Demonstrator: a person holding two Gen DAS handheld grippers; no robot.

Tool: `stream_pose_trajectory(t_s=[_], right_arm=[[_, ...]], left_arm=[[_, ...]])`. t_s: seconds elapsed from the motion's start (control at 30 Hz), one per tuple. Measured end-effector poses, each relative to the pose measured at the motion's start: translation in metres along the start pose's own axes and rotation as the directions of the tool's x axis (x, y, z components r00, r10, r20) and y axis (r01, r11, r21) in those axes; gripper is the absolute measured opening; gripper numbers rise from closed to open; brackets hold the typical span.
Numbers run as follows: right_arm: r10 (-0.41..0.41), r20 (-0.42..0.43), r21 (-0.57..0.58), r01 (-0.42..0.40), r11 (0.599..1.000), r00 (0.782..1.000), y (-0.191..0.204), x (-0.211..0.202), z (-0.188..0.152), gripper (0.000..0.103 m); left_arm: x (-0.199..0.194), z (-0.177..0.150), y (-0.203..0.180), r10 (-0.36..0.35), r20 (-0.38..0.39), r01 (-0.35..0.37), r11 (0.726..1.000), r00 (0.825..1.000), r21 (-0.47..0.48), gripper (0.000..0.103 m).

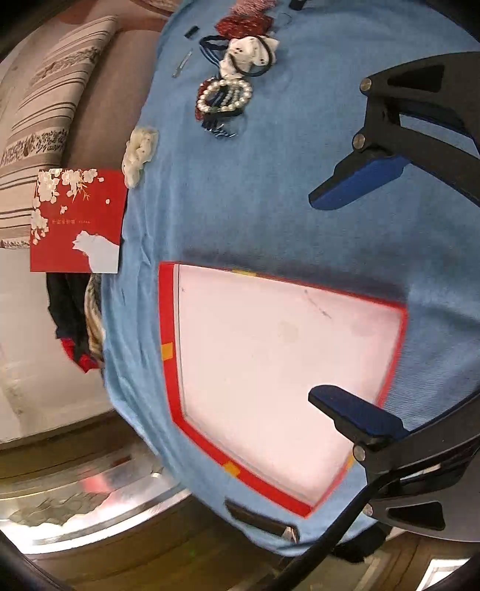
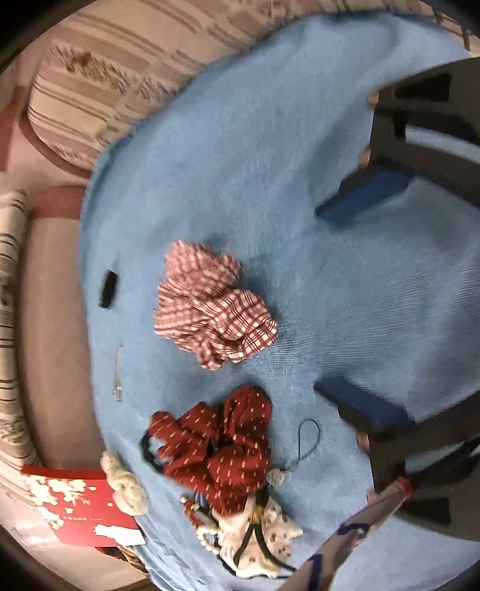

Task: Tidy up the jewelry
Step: 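Grip the red tray rim with the left tool and pull it closer, then bring both tools over the white cherry scrunchie and black lanyard strap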

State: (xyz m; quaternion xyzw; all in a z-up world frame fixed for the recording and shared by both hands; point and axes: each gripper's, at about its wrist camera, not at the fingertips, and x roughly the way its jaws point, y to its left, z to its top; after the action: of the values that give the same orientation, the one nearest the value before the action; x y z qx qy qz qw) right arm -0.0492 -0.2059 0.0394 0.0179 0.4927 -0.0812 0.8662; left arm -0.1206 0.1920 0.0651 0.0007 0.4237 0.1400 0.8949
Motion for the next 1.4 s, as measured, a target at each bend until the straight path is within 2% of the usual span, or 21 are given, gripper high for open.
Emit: stream_pose_trajectory(t_s=[0.03,0.1,0.2,0.23,0.3,0.43,0.57,0.63,0.7,0.77,0.87,0.93,0.97,1.03,1.07,1.1,1.17,1.2,1.23,1.3,1.4], right_arm=[[-0.005,0.031,-0.001,0.005,1.0,1.0,0.001,-0.012,-0.002,0.083],[0.003,0.079,-0.007,-0.003,1.0,0.997,0.005,-0.034,-0.008,0.083],[0.065,0.08,0.01,-0.066,0.998,0.995,0.009,-0.055,-0.016,0.083],[0.083,0.076,0.016,-0.084,0.996,0.994,0.01,-0.059,-0.018,0.083],[0.117,0.066,0.01,-0.118,0.993,0.991,0.015,-0.068,-0.019,0.083],[0.167,0.07,-0.039,-0.164,0.986,0.983,0.037,-0.084,-0.01,0.083],[0.268,0.057,-0.055,-0.265,0.963,0.962,0.068,-0.085,0.011,0.081],[0.303,0.051,-0.078,-0.298,0.951,0.952,0.087,-0.081,0.023,0.067],[0.339,0.015,-0.098,-0.336,0.937,0.941,0.11,-0.067,0.042,0.057],[0.342,-0.007,-0.092,-0.342,0.935,0.94,0.124,-0.05,0.055,0.038],[0.267,-0.065,-0.087,-0.272,0.958,0.962,0.142,-0.018,0.066,0.037],[0.332,-0.179,-0.039,-0.344,0.938,0.926,0.151,0.001,0.061,0.036],[0.418,-0.227,-0.005,-0.431,0.903,0.88,0.157,0.002,0.055,0.036],[0.596,-0.311,0.026,-0.62,0.784,0.74,0.175,-0.011,0.037,0.036],[0.627,-0.326,0.005,-0.662,0.75,0.708,0.182,-0.022,0.032,0.036],[0.642,-0.32,-0.033,-0.686,0.727,0.697,0.187,-0.036,0.028,0.036],[0.625,-0.267,-0.119,-0.669,0.734,0.733,0.186,-0.062,0.024,0.045],[0.604,-0.232,-0.143,-0.641,0.754,0.763,0.181,-0.071,0.024,0.049],[0.56,-0.175,-0.178,-0.585,0.791,0.81,0.173,-0.081,0.025,0.053],[0.496,-0.117,-0.207,-0.51,0.835,0.86,0.159,-0.09,0.025,0.057],[0.441,-0.086,-0.185,-0.45,0.874,0.893,0.138,-0.094,0.021,0.061]], left_arm=[[0.005,0.004,0.0,-0.016,-0.016,0.016,1.0,1.0,0.014,0.086],[0.018,0.008,-0.005,-0.029,-0.057,0.032,0.998,0.998,0.057,0.058],[0.035,0.007,-0.005,-0.019,-0.122,0.028,0.997,0.992,0.078,0.022],[0.039,0.007,-0.004,-0.017,-0.135,0.028,0.997,0.991,0.074,0.019],[0.038,0.007,0.002,-0.05,-0.138,0.057,0.997,0.989,0.049,0.02],[0.03,0.005,0.02,-0.034,-0.131,0.034,0.999,0.991,0.002,0.02],[0.011,0.012,0.03,-0.066,-0.116,0.053,0.992,0.991,-0.116,0.02],[-0.007,0.015,0.022,-0.103,-0.045,0.096,0.987,0.994,-0.13,0.025],[-0.018,0.019,0.007,-0.144,0.013,0.145,0.981,0.989,-0.128,0.052],[-0.022,0.023,-0.004,-0.184,0.077,0.193,0.972,0.98,-0.133,0.057],[-0.014,0.031,-0.019,-0.202,0.091,0.211,0.971,0.975,-0.11,0.057],[-0.008,0.024,-0.02,-0.198,0.097,0.208,0.972,0.975,-0.107,0.057],[-0.006,0.019,-0.016,-0.189,0.102,0.2,0.974,0.977,-0.106,0.057],[0.0,0.008,-0.007,-0.153,0.096,0.163,0.98,0.984,-0.114,0.057],[0.005,0.005,-0.003,-0.145,0.077,0.154,0.979,0.986,-0.129,0.057],[0.009,0.004,0.0,-0.159,0.055,0.166,0.975,0.986,-0.149,0.057],[0.016,0.003,0.007,-0.209,0.026,0.211,0.958,0.977,-0.193,0.057],[0.016,0.003,0.008,-0.218,0.026,0.219,0.953,0.975,-0.21,0.057],[0.016,0.002,0.009,-0.22,0.028,0.221,0.952,0.975,-0.214,0.057],[0.015,0.0,0.007,-0.224,0.03,0.225,0.954,0.974,-0.198,0.058],[0.011,-0.007,0.002,-0.228,0.031,0.23,0.959,0.973,-0.166,0.059]])
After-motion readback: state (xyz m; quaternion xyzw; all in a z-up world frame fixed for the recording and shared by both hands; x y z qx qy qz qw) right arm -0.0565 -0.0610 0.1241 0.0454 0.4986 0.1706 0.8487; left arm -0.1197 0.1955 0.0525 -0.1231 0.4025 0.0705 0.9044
